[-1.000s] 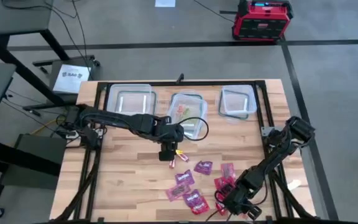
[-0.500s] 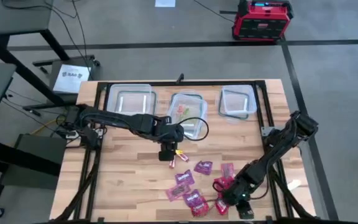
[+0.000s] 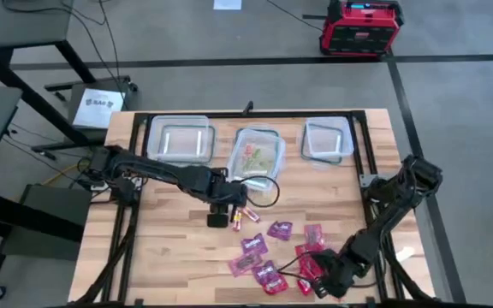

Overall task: Sort candy
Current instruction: Put the orange candy into the center transparent bin

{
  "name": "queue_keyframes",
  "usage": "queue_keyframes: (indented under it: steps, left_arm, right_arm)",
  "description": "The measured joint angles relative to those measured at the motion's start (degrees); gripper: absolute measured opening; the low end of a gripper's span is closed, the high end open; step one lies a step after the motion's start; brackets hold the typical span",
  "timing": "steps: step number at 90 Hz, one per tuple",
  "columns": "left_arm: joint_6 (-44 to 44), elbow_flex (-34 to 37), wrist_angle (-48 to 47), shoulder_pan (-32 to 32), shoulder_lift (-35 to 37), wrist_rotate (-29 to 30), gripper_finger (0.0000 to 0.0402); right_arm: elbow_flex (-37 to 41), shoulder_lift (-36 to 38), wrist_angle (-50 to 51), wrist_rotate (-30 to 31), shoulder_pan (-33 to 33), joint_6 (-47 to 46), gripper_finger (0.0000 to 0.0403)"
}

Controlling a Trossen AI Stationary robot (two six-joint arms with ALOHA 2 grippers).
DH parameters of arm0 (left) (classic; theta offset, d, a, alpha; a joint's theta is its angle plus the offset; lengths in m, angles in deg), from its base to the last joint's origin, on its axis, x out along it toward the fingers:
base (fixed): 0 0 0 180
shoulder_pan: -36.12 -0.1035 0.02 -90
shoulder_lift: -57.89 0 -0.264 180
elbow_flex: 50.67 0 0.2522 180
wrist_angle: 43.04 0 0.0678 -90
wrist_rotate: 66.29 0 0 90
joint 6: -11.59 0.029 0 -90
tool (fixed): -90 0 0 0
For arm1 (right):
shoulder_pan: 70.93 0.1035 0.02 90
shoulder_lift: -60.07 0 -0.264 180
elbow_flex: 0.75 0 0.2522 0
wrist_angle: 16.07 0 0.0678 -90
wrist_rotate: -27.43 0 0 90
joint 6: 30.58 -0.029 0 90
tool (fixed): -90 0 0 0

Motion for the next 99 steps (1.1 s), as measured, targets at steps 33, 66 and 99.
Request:
queue_keyframes:
  steps: [33,66,99]
  left_arm:
    - [-0.02,0.26,0.44,0.30,0.00,0.02,0.0134]
    - [0.83,0.26,1.30,0.30,0.00,0.01,0.0134]
    - [1.10,0.26,1.30,0.34,0.02,0.00,0.0134]
  right_arm:
    - [0.00,-1.03,-0.21,-4.43,0.99,-0.80,0.0113]
    - [0.02,-2.72,0.02,-6.51,-0.79,-1.46,0.0113]
    - [0.00,-6.07,-1.35,-14.41,-3.88,0.19,0.0113]
